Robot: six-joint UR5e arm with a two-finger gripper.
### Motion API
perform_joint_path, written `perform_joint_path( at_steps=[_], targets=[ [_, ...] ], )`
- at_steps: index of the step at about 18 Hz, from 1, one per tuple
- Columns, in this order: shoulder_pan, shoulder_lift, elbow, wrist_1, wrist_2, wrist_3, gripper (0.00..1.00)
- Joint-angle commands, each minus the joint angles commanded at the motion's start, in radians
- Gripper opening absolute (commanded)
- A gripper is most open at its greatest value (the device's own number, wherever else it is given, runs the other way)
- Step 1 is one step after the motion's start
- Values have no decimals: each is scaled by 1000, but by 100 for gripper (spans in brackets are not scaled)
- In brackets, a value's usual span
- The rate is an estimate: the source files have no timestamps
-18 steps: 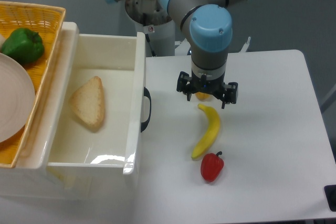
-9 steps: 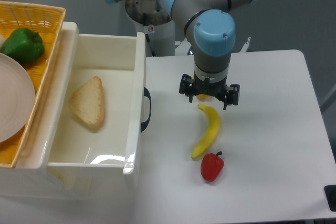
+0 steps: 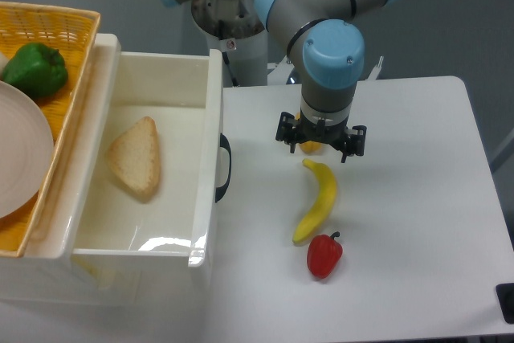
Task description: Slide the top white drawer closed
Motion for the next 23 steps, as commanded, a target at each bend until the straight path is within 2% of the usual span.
perform_joint_path(
  at_steps=[9, 23],
  targets=[
    [-28, -8, -26, -3, -103, -98, 100],
    [-21, -34, -17, -2, -255, -123, 100]
  ],
)
